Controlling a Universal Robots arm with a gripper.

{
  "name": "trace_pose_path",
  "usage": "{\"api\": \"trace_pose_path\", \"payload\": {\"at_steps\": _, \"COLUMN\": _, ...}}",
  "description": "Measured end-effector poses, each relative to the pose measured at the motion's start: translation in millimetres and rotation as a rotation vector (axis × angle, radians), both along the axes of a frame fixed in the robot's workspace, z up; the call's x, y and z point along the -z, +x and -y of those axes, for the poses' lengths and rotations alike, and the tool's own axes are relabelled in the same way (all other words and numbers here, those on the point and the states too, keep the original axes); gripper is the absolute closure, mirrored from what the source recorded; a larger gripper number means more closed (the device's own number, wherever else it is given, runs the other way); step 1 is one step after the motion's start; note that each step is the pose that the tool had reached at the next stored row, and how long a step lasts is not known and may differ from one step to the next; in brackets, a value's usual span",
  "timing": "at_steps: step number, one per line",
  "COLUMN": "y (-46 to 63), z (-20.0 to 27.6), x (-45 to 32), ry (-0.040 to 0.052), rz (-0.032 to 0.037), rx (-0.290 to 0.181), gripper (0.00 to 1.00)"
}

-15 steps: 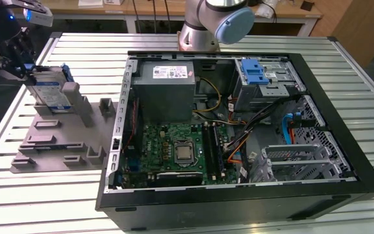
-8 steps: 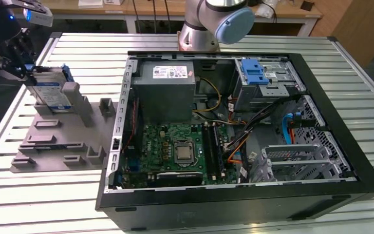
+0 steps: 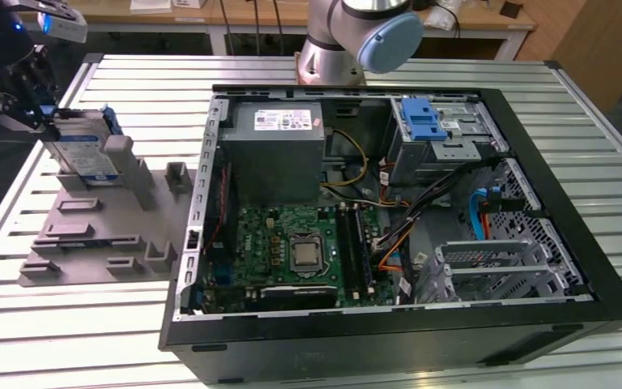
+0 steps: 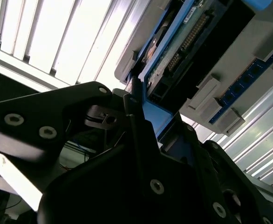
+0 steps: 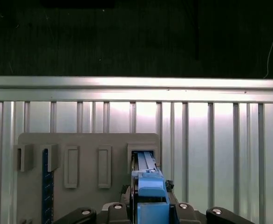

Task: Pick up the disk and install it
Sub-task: 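Pick up the disk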

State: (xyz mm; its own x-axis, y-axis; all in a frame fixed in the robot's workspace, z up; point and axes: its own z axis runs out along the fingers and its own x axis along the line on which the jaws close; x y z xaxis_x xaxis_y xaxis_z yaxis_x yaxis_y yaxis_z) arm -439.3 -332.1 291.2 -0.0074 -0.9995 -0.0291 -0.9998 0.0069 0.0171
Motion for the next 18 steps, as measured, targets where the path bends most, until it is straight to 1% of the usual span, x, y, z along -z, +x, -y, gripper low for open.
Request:
{"api": "trace_pose_path", "payload": {"at_steps": 5, "y": 0.1, "z": 0.0, "x": 0.5, "ry": -0.0046, "rz": -0.0004, "rx": -0.001, "gripper": 0.63}}
{"api": "trace_pose_path", "payload": {"at_steps": 8, "y": 0.0, "z": 0.0, "x": 0.6, "ry": -0.0052, "rz": -0.0008, "rx": -0.001, "gripper": 0.62}}
{"api": "trace_pose_path", "payload": {"at_steps": 9, "y": 0.0, "z": 0.0, "x": 0.8, "ry": -0.0051, "rz": -0.0005, "rx": -0.001, "gripper": 0.56}}
{"api": "trace_pose_path", "payload": {"at_steps": 12, "y": 0.0, "z": 0.0, "x": 0.9, "ry": -0.0051, "rz": -0.0005, "rx": -0.001, "gripper": 0.56}}
{"api": "trace_pose_path", "payload": {"at_steps": 14, "y": 0.0, "z": 0.0, "x": 0.9, "ry": -0.0052, "rz": -0.0005, "rx": -0.001, "gripper": 0.57}}
{"api": "trace_pose_path", "payload": {"at_steps": 15, "y": 0.0, "z": 0.0, "x": 1.0, "ry": -0.0051, "rz": -0.0004, "rx": -0.001, "gripper": 0.64}}
{"api": "trace_pose_path", "payload": {"at_steps": 18, "y": 0.0, "z": 0.0, "x": 1.1, "ry": -0.0051, "rz": -0.0005, "rx": -0.001, "gripper": 0.64}}
